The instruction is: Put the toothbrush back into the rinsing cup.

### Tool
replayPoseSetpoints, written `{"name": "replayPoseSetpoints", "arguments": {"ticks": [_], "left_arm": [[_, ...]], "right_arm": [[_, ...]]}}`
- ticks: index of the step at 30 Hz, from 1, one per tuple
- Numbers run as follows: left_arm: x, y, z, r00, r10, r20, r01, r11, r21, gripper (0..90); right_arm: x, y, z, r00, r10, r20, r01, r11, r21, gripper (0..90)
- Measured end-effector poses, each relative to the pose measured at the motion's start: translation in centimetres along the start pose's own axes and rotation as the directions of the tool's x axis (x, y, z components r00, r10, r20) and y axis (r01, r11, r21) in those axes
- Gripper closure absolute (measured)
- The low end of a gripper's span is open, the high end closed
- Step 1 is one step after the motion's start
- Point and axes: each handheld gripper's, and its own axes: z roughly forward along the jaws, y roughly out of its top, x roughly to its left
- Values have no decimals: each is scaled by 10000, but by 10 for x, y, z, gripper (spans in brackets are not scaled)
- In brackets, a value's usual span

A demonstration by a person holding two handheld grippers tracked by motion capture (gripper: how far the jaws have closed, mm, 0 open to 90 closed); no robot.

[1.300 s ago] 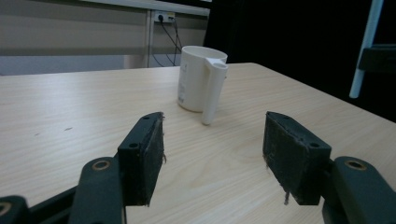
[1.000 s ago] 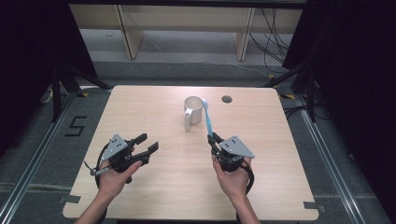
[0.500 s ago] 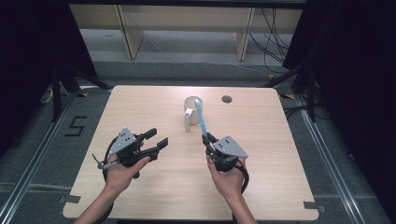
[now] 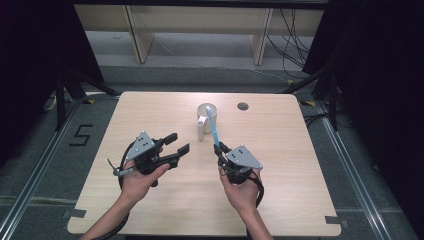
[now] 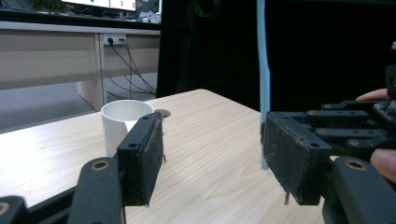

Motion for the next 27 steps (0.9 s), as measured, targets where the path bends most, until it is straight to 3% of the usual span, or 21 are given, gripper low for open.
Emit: {"name": "replayPoseSetpoints", "arguments": {"ticks": [1, 2, 3, 5, 8, 9, 11, 12, 16, 17, 19, 27], "left_arm": [[-1, 1, 1, 10000, 18, 30, -18, 10000, 9, 381], [-3, 2, 3, 10000, 36, 66, -36, 10000, 13, 381], [-4, 3, 5, 9999, 31, 108, -31, 10000, 12, 381], [-8, 4, 9, 9998, 71, 168, -71, 10000, 32, 382], [-10, 6, 11, 9998, 58, 211, -58, 10000, 12, 382], [-11, 7, 12, 9997, 99, 242, -99, 9999, 23, 382], [-13, 8, 15, 9996, 46, 289, -45, 10000, -59, 384], [-13, 8, 15, 9996, 46, 289, -45, 10000, -59, 384], [-13, 10, 19, 9995, -26, 302, 27, 10000, -25, 386], [-13, 10, 20, 9995, -48, 318, 50, 10000, -43, 386], [-14, 10, 22, 9995, -62, 307, 62, 10000, -9, 387], [-15, 10, 31, 9985, -305, 458, 299, 9995, 124, 426]], "right_arm": [[0, 0, 0, 10000, 0, 0, 0, 10000, 0, 795], [-1, 0, 0, 9993, -290, 222, 291, 9996, -63, 794], [2, 0, 0, 10000, 54, 78, -54, 10000, 11, 794], [1, 1, 1, 9994, -258, 231, 259, 9996, -74, 794], [3, 1, 0, 9998, -112, 150, 111, 9999, 67, 794], [3, 2, 2, 9992, -337, 218, 339, 9994, -81, 794], [6, 2, 3, 9999, -142, 92, 142, 9999, -39, 794], [5, 2, 3, 9991, -356, 221, 358, 9993, -97, 794], [8, 2, 3, 9996, -201, 182, 202, 9998, -40, 794], [6, 2, 4, 9981, -589, 159, 592, 9982, -137, 794], [8, 1, 6, 9992, -406, -27, 405, 9990, -175, 794], [11, 2, 5, 9992, -385, 80, 386, 9992, -111, 794]]}}
